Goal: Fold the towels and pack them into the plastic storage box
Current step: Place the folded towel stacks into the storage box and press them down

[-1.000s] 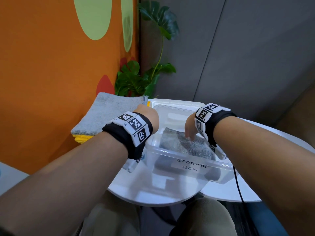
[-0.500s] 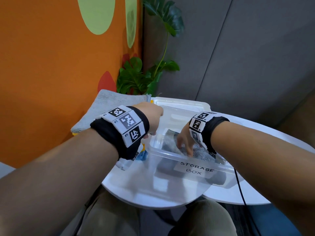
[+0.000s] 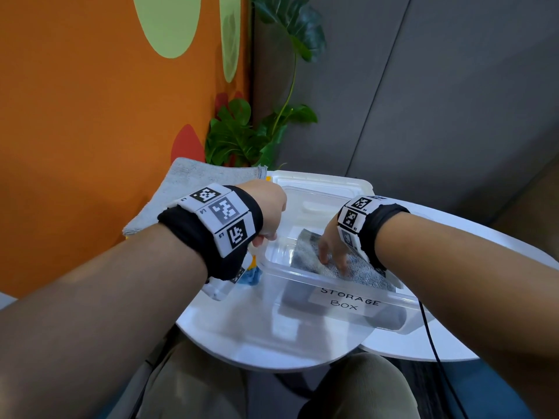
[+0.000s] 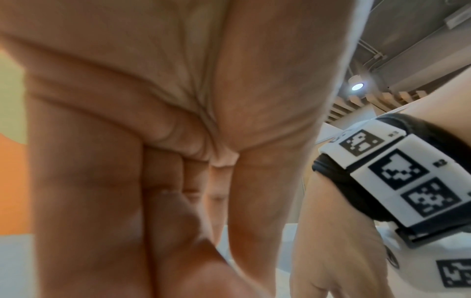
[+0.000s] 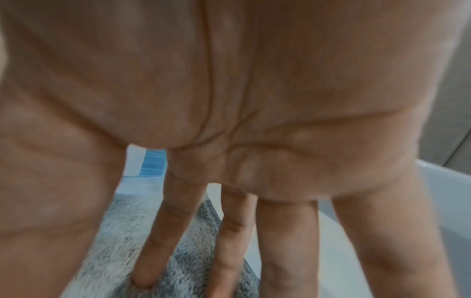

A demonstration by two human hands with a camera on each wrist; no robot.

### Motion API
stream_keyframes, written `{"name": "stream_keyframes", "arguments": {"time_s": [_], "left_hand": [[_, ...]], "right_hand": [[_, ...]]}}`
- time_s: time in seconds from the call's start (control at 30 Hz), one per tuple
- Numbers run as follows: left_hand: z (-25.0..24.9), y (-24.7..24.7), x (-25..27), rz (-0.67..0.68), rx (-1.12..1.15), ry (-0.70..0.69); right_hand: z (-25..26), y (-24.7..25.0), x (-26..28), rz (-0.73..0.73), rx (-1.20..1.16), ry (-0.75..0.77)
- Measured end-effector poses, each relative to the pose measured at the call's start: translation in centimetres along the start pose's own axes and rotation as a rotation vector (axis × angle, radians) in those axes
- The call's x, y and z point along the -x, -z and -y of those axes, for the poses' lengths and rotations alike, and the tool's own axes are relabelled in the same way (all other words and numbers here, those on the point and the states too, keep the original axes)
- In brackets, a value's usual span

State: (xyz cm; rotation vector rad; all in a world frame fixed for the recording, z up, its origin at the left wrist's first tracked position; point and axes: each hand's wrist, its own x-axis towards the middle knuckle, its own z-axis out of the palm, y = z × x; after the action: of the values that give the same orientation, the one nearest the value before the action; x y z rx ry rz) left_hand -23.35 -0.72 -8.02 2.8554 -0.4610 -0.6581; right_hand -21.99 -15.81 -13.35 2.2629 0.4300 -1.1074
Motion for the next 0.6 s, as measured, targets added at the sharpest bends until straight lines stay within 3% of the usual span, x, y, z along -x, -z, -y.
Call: {"name": "stream_keyframes", "arguments": {"time_s": [0.1, 0.2, 0.27, 0.43, 0.6], "left_hand": [[0.0, -0.2, -0.1, 0.004, 0.036, 0.011], [0.1, -0.2, -0.1, -0.005, 0.050, 0.005], [0.1, -0.2, -0.1, -0.002, 0.062, -0.005], [1.7, 0.2, -0.1, 0.034, 0.367, 0.022], [3.7, 2.3, 0.5, -0.191, 0.371, 0.072]], "right_hand": [[-0.7, 0.9, 0.4, -0.064, -0.026, 0.070], [-0.2, 1.6, 0.1, 0.006, -0.211, -0.011], [0.0, 1.9, -0.1, -0.002, -0.211, -0.035], [-0.6, 2.7, 1.0, -0.200, -0.233, -0.168], [-0.7, 4.5, 1.9, -0.326, -0.375, -0.188]]}}
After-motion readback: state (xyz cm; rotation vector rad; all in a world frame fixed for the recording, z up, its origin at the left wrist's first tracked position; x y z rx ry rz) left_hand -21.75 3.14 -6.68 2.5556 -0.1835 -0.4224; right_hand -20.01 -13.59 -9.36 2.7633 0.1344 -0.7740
